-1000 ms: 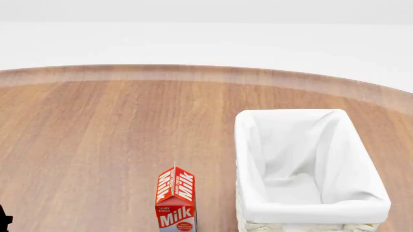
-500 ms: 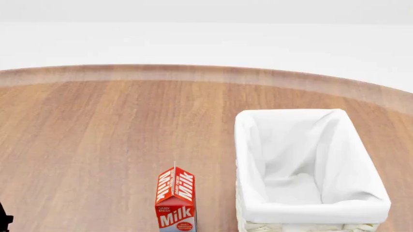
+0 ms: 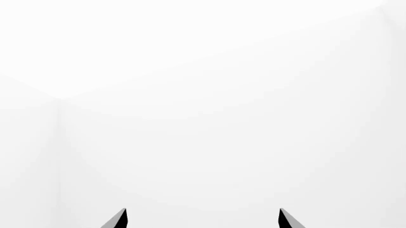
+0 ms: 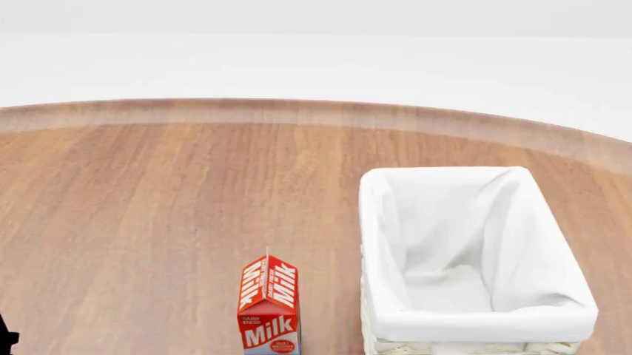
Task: Pick up the alphabet soup and the tomato sauce, and put them in the basket.
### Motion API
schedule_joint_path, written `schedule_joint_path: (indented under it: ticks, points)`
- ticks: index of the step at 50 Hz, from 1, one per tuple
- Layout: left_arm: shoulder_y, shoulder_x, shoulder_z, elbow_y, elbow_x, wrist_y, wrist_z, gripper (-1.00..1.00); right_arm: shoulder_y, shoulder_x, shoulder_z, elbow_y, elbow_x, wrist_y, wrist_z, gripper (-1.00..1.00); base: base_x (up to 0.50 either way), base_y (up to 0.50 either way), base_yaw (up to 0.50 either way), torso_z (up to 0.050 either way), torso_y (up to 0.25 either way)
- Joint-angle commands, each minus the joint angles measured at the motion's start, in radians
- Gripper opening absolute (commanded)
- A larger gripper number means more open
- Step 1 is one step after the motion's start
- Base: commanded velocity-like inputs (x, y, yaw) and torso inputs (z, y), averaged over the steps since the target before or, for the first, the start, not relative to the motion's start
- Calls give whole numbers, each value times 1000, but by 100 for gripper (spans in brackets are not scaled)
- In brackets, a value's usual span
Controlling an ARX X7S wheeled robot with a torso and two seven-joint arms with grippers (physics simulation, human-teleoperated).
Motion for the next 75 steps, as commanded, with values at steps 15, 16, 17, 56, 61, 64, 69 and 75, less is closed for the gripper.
schedule_joint_path:
  ticks: [15,16,17,56,61,64,69,75]
  points:
    - [-5,0,-5,0,-2,0,1,100,267,-268,734,-88,624,559,269,-100,0,0,0,0,1]
    - [-2,0,-4,0,-2,1,0,100,300,-262,727,-79,629,554,276,-100,0,0,0,0,0]
    - [0,0,-4,0,-1,2,-1,100,311,-263,721,-71,631,553,276,-100,0,0,0,0,0]
    - [-4,0,-12,0,2,1,6,100,1088,-296,317,336,624,585,324,-100,0,0,0,0,1]
    - [-14,0,-8,0,3,-8,6,100,1118,-329,268,414,529,644,268,-100,0,0,0,0,0]
    - [-10,0,-5,0,6,-5,4,100,1118,-358,245,471,478,661,223,-100,0,0,0,0,0]
    - [-3,0,-9,0,3,2,4,100,1136,-395,211,540,403,683,175,-100,0,0,0,0,0]
    - [-17,0,-11,0,2,-8,6,100,1158,-432,179,637,305,695,98,-100,0,0,0,0,2]
